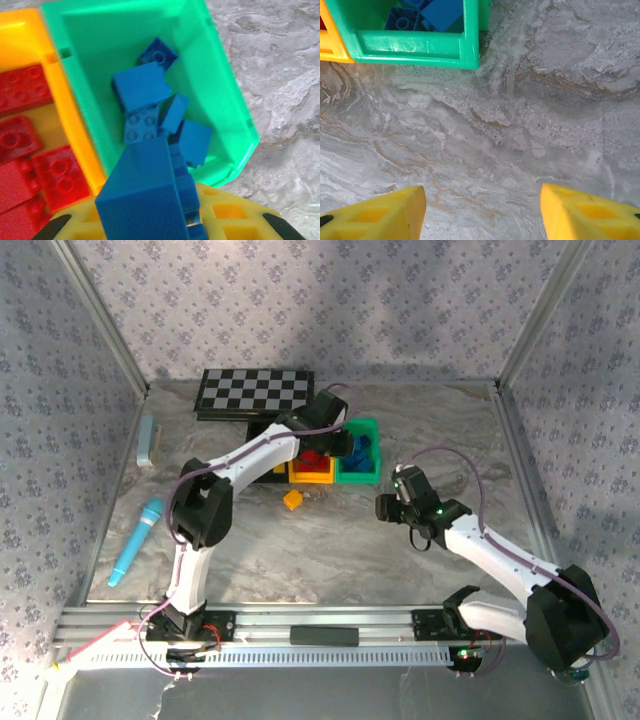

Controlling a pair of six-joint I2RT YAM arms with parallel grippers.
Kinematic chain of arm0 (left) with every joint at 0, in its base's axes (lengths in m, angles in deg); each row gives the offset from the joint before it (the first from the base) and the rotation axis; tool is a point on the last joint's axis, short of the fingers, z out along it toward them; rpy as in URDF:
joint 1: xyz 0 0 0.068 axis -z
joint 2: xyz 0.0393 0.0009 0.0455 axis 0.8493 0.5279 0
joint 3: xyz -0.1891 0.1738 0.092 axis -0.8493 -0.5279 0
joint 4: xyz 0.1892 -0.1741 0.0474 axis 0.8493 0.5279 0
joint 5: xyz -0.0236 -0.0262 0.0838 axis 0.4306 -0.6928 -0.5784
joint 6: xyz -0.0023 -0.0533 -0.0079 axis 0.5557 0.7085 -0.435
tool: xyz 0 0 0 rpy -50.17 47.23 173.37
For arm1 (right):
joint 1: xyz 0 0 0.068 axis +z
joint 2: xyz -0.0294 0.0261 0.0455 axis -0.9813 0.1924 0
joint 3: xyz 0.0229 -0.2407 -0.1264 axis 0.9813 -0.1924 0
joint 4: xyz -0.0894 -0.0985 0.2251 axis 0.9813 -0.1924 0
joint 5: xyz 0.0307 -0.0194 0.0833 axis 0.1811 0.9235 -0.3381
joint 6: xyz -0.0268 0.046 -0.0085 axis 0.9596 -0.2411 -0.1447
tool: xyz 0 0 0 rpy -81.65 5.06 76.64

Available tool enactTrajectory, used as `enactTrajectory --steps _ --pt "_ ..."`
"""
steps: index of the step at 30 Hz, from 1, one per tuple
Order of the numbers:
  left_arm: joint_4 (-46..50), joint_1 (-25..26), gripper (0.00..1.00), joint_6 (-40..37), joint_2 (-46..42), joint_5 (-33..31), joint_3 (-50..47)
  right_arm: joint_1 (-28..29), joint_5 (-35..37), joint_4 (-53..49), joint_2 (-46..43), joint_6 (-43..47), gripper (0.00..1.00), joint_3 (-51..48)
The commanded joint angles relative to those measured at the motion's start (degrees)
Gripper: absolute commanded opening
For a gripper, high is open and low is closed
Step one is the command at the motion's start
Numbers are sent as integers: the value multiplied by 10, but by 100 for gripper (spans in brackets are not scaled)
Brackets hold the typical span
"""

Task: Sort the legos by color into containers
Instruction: Place the lego in the container.

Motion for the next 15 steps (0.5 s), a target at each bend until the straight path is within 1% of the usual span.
enactTrajectory --steps 1,4,8,10,15 --pt "37 2 9 -12 40 20 68 -2 -7 -28 -16 -12 63 -14" --pt "54 3 8 -15 74 22 124 -2 6 -48 -37 -13 63 -21" --pt "65 2 9 -13 110 31 176 -6 24 -75 -73 -19 64 -40" --pt "75 2 9 -15 131 30 210 -13 24 -78 -83 -19 65 -54" --pt "134 2 10 -16 206 33 334 -27 12 -75 -104 -16 65 -71"
